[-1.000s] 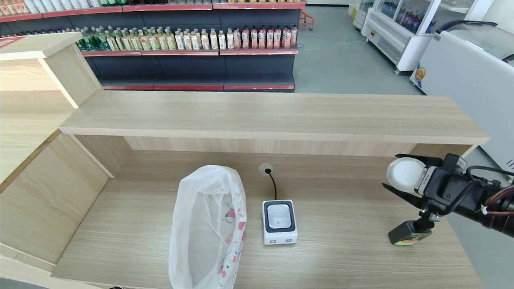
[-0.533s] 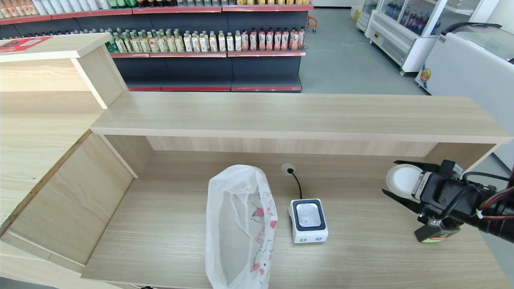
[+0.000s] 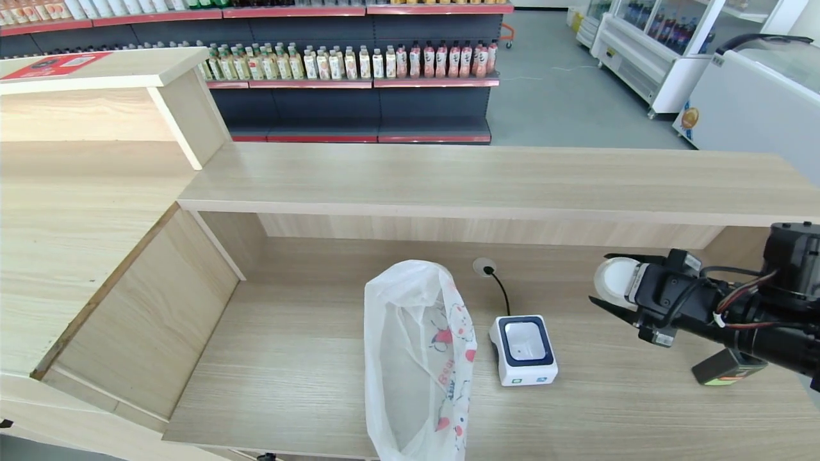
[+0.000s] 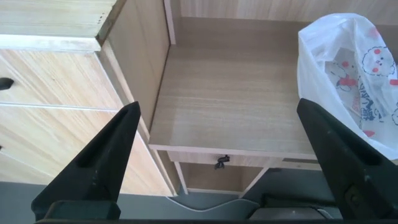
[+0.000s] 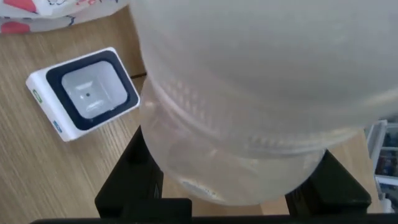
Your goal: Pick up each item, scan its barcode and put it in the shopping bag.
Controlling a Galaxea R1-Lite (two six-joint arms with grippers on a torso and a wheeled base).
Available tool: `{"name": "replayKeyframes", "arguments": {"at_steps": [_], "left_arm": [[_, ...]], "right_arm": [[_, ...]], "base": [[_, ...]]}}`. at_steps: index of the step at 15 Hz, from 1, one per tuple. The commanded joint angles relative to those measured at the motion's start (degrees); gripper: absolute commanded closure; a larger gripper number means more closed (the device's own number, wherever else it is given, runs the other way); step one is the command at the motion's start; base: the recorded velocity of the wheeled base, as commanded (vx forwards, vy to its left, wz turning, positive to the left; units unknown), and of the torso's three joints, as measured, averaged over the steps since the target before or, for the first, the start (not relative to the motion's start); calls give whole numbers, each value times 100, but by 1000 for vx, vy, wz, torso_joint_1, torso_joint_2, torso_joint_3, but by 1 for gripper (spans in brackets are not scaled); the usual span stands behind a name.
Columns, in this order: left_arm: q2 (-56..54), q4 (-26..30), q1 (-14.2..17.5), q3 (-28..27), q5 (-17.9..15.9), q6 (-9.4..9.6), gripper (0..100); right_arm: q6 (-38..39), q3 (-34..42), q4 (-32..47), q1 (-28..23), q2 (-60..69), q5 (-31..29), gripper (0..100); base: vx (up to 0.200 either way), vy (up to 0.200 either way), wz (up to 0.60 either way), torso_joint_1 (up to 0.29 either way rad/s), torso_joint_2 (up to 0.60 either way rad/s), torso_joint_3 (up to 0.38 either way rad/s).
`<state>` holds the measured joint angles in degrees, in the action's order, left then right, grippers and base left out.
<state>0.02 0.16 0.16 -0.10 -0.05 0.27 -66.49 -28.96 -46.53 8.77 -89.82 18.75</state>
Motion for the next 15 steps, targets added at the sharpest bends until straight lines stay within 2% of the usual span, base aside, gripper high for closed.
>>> {"name": "replayKeyframes", "arguments": {"at_steps": [1, 6, 11, 15], "left_arm": [[-2, 2, 2, 1, 5, 8, 0], [-2, 2, 2, 1, 5, 8, 0], [-2, 2, 2, 1, -4, 8, 0], [-2, 2, 2, 1, -4, 8, 0]], "right_arm": [[13, -39, 21, 11, -290, 67, 100], [66, -575, -14, -24, -1081, 1245, 100], [57, -1146, -23, -42, -1749, 1693, 100], [57, -1243, -242, -112, -2092, 2150, 100]], "base": [[0, 0, 0, 0, 0, 0], [0, 0, 0, 0, 0, 0], [0, 0, 0, 0, 0, 0], [0, 0, 0, 0, 0, 0]]}}
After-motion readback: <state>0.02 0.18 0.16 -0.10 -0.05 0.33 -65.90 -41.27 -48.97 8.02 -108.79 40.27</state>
